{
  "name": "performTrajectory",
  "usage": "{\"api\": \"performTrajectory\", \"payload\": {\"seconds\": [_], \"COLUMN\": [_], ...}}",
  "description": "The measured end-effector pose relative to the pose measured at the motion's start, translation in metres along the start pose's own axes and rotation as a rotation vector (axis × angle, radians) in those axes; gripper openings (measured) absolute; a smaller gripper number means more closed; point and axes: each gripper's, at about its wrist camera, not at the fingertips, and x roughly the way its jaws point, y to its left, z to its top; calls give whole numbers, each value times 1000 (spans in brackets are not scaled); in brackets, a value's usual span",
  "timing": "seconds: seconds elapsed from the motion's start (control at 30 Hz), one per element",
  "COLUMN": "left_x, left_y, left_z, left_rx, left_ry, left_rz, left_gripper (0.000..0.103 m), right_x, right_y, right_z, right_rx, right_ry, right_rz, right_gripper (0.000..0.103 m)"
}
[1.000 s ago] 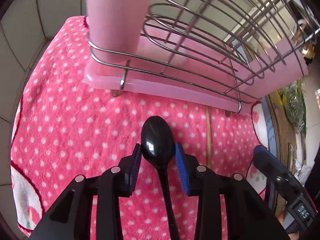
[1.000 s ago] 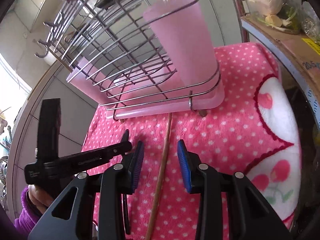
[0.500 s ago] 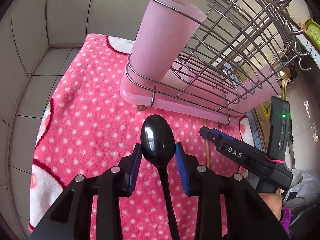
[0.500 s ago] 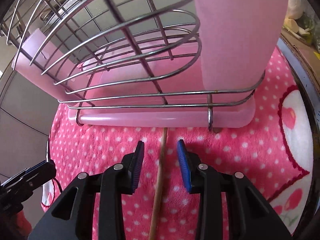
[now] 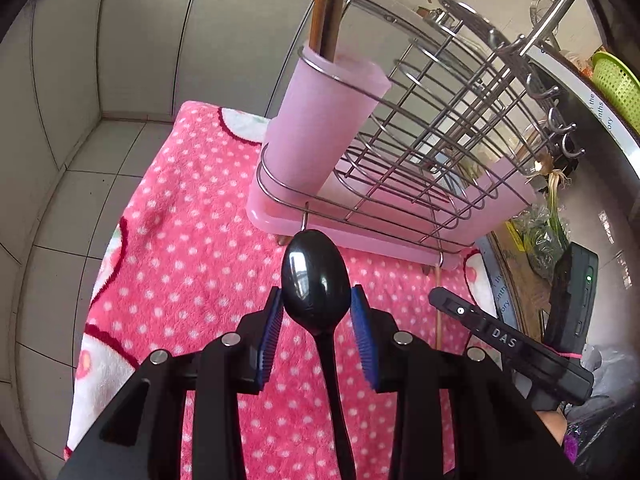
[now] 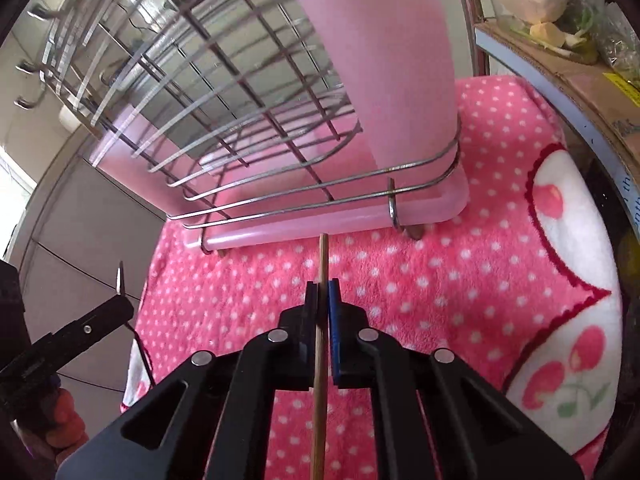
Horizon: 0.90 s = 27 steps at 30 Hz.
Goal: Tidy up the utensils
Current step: 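Lift the black spoon with the left tool while the right tool lifts the chopstick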
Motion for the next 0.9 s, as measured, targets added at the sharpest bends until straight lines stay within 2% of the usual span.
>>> {"api": "performTrajectory", "payload": {"seconds": [0.13,0.37,0.67,0.9], "left_x": [-18,-52,-85,-108], "left_y": [-4,-15,-25,-30], "left_z": [1,4,-2,-6], "left_rx": [11,48,85,108], "left_ry": [-71,-205,-348,-450], "left_rz": [-14,-10,4,22], "left_gripper": [34,34,34,34], "right_x": [-39,-91,-126,-145], "right_y": [3,13,21,29], "right_z": [3,7,3,1], "right_rx": [-12,-63,-102,-132], "right_ry": [-119,-290,-393,-438], "right_rz": [52,71,68,58], "right_gripper": [6,6,6,6]}}
